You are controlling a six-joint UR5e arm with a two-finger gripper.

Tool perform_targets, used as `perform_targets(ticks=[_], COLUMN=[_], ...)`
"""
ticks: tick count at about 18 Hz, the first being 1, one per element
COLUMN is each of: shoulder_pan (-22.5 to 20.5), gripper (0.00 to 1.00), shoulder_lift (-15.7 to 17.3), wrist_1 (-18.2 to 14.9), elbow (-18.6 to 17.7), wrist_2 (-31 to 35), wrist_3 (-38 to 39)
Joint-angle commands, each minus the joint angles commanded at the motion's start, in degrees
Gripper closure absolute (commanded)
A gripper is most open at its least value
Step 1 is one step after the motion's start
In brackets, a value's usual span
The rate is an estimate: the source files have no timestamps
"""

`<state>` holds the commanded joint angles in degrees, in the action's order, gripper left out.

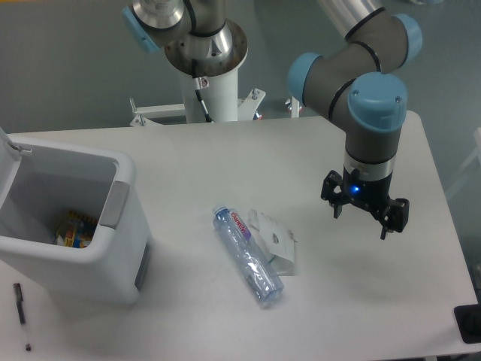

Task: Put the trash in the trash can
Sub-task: 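Move the gripper over the white crumpled paper beside the bottle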

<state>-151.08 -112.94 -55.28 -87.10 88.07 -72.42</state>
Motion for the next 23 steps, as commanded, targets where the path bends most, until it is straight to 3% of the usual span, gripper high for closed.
perform_targets(ticks=[8,15,21,23], shoulder_pan=[0.8,2.4,4.2,5.4], gripper=[0.00,0.00,0.00,0.00], shoulder_lift=[0.3,0.9,-0.1,-0.1], wrist_1=[-0.2,6.2,6.7,6.6], elbow=[-0.5,-5.9,-7.9,-8.6], wrist_2=[-0.7,-1.8,-1.6,-1.7], wrist_3=[0.8,6.0,6.5,9.9])
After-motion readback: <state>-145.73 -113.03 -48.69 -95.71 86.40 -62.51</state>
